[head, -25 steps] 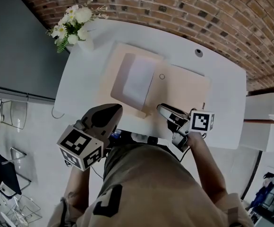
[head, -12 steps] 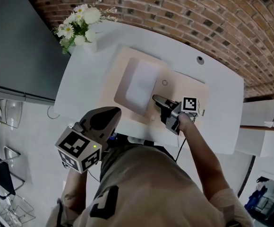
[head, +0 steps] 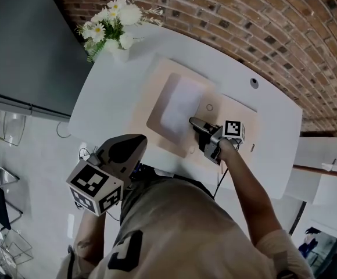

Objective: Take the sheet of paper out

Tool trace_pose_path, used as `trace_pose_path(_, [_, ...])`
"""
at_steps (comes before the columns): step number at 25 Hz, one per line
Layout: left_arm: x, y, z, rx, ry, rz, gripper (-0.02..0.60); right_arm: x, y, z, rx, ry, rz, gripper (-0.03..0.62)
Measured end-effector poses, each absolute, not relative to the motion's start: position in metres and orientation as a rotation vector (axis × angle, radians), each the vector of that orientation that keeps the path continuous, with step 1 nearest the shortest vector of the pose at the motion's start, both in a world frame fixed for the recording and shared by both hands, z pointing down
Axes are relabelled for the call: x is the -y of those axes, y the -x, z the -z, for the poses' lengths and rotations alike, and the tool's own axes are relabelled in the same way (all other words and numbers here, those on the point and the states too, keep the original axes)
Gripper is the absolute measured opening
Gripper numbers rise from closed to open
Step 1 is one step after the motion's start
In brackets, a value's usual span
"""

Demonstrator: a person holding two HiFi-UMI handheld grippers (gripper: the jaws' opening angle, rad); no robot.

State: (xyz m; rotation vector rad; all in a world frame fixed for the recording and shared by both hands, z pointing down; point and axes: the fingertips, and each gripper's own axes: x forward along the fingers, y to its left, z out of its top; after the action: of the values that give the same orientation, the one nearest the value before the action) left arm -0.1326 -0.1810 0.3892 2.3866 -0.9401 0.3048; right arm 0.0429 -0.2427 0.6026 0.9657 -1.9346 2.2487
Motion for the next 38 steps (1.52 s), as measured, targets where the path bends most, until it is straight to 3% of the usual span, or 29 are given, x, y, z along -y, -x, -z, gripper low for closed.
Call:
trace_pose_path(12, [0.179,0.127,-0.403,0.885,-2.350,-0.311,0.014,0.267,-0.026,-0.597,2.082,-0.884,-2.121,0.347])
trace_pose_path(18, [0.179,0.132,-0.404,0.895,-2.345,-0.313,0.014,0.266,-0.013,-0.583,2.222,-0.726,-2.242,0.347])
trace_pose_path(28, [0.177,0.135,-0.411,0.886,-2.328,-0.329,0.014,0.259,-0.016,-0.607,2.057,-0.812,-2.130,0.327])
trace_pose_path(31, [0.178,0.133,-0.409,0.882,-2.336,-0.327,0.014,0.266,-0.010,-0.609,2.047,-0.860,-2.141,0.246])
trace_pose_path(38, [0.178,0.139,-0.410,0.896,-2.332,-0.342,0.014,0.269,-0.004,-0.614,2.027,-0.924,-2.152,0.143])
